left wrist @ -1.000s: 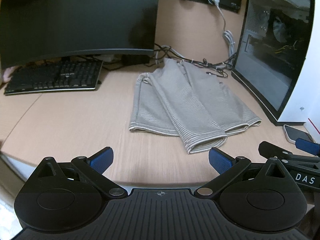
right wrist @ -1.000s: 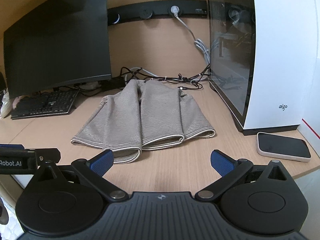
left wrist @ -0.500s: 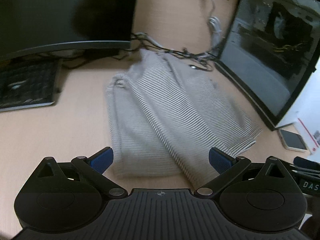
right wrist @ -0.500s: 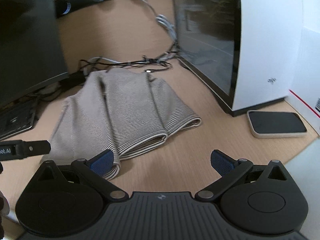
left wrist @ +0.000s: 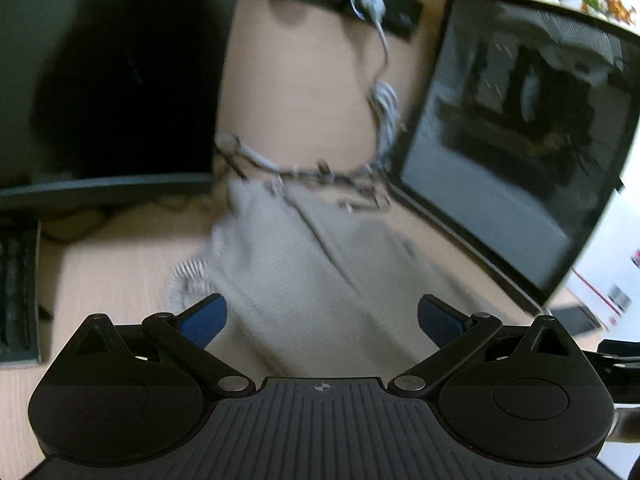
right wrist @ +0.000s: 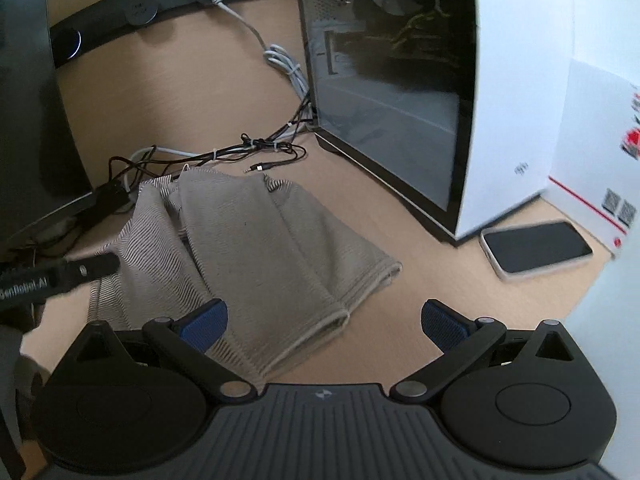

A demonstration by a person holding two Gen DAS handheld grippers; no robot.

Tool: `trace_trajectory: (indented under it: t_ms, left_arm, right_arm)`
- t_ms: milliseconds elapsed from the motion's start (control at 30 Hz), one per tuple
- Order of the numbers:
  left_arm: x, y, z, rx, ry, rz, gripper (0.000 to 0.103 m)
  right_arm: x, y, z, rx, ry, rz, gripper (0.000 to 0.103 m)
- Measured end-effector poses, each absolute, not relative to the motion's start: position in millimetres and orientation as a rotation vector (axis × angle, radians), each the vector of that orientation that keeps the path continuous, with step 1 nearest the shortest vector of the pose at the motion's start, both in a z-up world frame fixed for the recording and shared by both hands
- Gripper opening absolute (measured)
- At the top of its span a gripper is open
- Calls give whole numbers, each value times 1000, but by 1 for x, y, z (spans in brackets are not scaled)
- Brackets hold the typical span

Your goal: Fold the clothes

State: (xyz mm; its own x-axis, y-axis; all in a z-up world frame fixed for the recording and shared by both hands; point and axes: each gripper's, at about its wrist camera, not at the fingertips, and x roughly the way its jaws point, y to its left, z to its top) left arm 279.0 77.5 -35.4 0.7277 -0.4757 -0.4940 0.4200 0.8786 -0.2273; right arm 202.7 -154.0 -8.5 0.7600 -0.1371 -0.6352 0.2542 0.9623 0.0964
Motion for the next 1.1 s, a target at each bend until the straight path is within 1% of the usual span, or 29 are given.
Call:
trace_trajectory:
  t_ms: [200, 300, 467, 633, 800, 900, 933, 1033, 1100]
  left_arm:
    - [290, 66, -54, -160, 589, -467, 103]
    - [294, 53, -68, -164, 621, -441, 103]
    - [299, 42, -90, -140, 711, -300, 103]
    - [288, 49, -90, -150, 711, -219, 103]
    - [284, 48, -85, -92, 742, -248, 103]
    - [284, 55, -69, -172, 696, -257, 103]
    - [284, 57, -61, -183, 644, -255, 103]
    - [291, 54, -46, -103, 493, -269, 103]
    - [303, 50, -55, -49, 496, -291, 103]
  right_arm:
    - [266, -159, -12, 59, 573, -19, 103]
    - [305, -163, -19, 62, 533, 131, 103]
    - [364, -168, -46, 93, 543, 272, 103]
    - [375, -165, -74, 88, 614, 389, 103]
    - [366, -162, -80, 92, 653, 458, 103]
    - [360, -159, -81, 91, 654, 449, 103]
    - [358, -158, -81, 91, 655, 446, 103]
    - [352, -155, -81, 89, 656, 437, 103]
    - [347, -157, -81, 112, 655, 429, 103]
